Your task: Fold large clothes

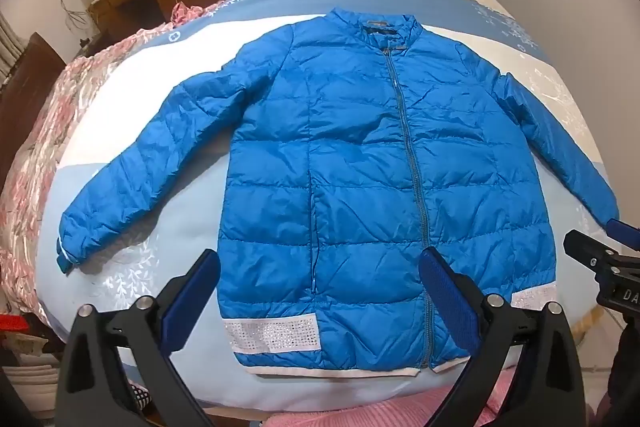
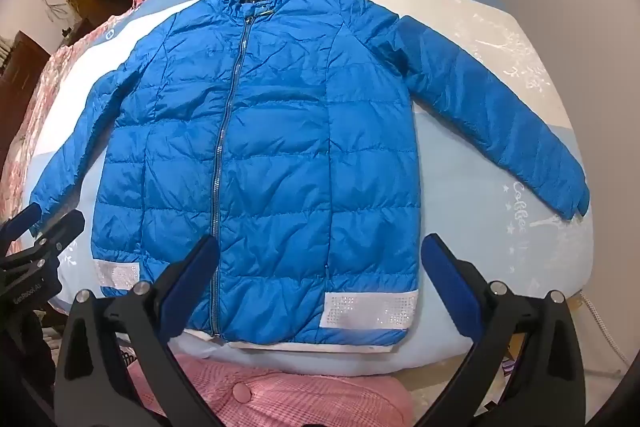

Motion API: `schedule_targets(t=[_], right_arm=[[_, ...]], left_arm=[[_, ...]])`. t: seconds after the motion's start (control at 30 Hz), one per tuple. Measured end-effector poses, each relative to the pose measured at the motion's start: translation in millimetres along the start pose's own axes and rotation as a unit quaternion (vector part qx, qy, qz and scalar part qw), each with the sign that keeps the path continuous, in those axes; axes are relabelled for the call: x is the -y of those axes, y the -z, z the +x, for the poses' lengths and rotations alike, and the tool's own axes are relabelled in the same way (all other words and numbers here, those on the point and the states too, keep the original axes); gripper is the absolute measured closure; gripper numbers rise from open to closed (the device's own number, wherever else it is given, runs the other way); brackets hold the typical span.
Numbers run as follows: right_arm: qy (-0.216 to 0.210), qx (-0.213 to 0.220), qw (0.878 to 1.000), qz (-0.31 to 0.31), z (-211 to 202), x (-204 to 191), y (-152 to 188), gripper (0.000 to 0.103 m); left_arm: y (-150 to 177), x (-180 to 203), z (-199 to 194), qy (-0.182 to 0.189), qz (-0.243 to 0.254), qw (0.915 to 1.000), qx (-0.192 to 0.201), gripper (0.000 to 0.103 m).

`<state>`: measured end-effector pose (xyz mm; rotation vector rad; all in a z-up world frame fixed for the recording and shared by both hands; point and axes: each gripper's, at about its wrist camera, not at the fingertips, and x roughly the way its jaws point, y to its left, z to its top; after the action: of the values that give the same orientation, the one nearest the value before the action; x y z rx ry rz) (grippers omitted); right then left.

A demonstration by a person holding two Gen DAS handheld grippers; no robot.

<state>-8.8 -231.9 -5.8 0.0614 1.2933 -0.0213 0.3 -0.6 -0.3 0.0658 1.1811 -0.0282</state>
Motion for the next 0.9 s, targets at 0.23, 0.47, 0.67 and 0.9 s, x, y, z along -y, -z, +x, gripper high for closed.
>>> schedule_targets(t=[0.23, 0.47, 0.67, 0.9], right_arm=[[0.005, 0.004, 1.0, -0.001, -2.2, 0.6, -2.4, 0.003], [0.004, 0.007, 1.0, 0.001, -1.5, -0.4, -1.8, 0.003], [0.005, 0.009, 1.0, 0.002, -2.9, 1.4, -2.4, 0.003], [0.005, 0.012, 1.0, 0.001, -3.9, 2.1, -2.3, 0.003]], left_arm=[[-1.0, 4.0, 2.0, 0.002, -0.002, 1.0, -0.002, 0.004], [-1.8, -2.4, -0.8, 0.008, -0.006, 1.0, 0.002, 0.004], [-2.2, -2.4, -1.3, 0.007, -0.006, 1.0, 0.002, 0.004], [-2.3, -3.8, -1.2, 0.006, -0.007, 1.0, 0.003, 0.004]])
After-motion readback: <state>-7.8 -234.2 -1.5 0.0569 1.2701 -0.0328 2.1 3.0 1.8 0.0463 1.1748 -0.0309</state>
